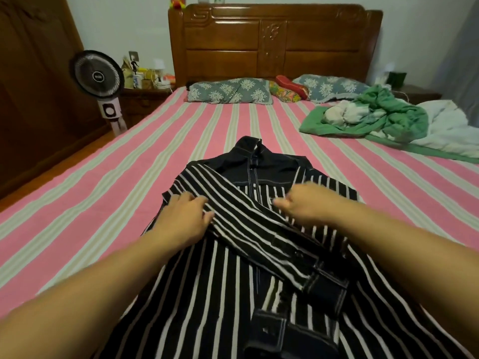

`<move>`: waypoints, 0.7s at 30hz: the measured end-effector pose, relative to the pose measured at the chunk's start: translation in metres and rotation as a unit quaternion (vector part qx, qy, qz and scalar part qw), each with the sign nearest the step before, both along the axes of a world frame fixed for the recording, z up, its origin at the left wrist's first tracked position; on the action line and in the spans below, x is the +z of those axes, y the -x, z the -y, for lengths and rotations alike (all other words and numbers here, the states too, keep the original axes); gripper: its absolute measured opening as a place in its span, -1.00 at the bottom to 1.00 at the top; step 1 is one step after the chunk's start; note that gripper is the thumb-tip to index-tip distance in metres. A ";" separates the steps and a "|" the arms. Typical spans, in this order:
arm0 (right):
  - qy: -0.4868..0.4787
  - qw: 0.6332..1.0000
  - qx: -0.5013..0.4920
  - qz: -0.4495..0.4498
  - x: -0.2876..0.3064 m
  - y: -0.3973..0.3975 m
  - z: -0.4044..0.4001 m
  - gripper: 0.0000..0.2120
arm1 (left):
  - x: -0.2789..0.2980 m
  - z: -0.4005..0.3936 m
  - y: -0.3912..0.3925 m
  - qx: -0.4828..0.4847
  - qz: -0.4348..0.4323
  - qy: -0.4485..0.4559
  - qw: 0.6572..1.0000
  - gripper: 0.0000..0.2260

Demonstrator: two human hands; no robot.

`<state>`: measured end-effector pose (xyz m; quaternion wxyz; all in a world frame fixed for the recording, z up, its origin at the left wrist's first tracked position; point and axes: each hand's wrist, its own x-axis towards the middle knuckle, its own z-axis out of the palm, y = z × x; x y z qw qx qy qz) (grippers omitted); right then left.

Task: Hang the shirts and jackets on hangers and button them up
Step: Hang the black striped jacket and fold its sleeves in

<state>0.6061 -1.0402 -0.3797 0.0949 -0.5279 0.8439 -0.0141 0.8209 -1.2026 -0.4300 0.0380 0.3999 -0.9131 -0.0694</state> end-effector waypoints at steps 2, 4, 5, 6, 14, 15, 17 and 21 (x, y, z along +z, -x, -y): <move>0.081 0.993 -0.016 -0.079 -0.002 0.025 0.042 -0.59 | -0.002 0.029 0.018 0.007 -0.021 0.033 0.999 -0.50; 0.090 0.989 -0.035 -0.108 -0.011 0.050 0.079 -0.78 | -0.012 0.055 0.035 -0.005 -0.010 0.040 0.999 -0.46; 0.080 0.990 -0.040 -0.113 -0.018 0.063 0.097 -0.84 | -0.023 0.063 0.041 -0.016 0.014 0.033 0.999 -0.43; 0.068 0.990 -0.041 -0.120 -0.026 0.076 0.113 -0.85 | -0.038 0.069 0.044 -0.027 0.042 0.019 0.999 -0.41; 0.079 0.983 -0.112 -0.125 -0.080 0.196 0.214 -0.68 | -0.095 0.080 0.042 -0.022 0.025 0.025 0.999 -0.44; 0.076 0.983 -0.121 -0.116 -0.084 0.209 0.223 -0.68 | -0.096 0.078 0.042 -0.022 0.024 0.026 0.999 -0.44; 0.052 0.986 -0.127 -0.096 -0.094 0.233 0.238 -0.71 | -0.097 0.077 0.041 -0.022 0.016 0.035 0.999 -0.44; -0.020 0.993 -0.085 -0.078 -0.109 0.255 0.264 -0.73 | -0.102 0.076 0.041 -0.011 0.029 0.051 0.998 -0.44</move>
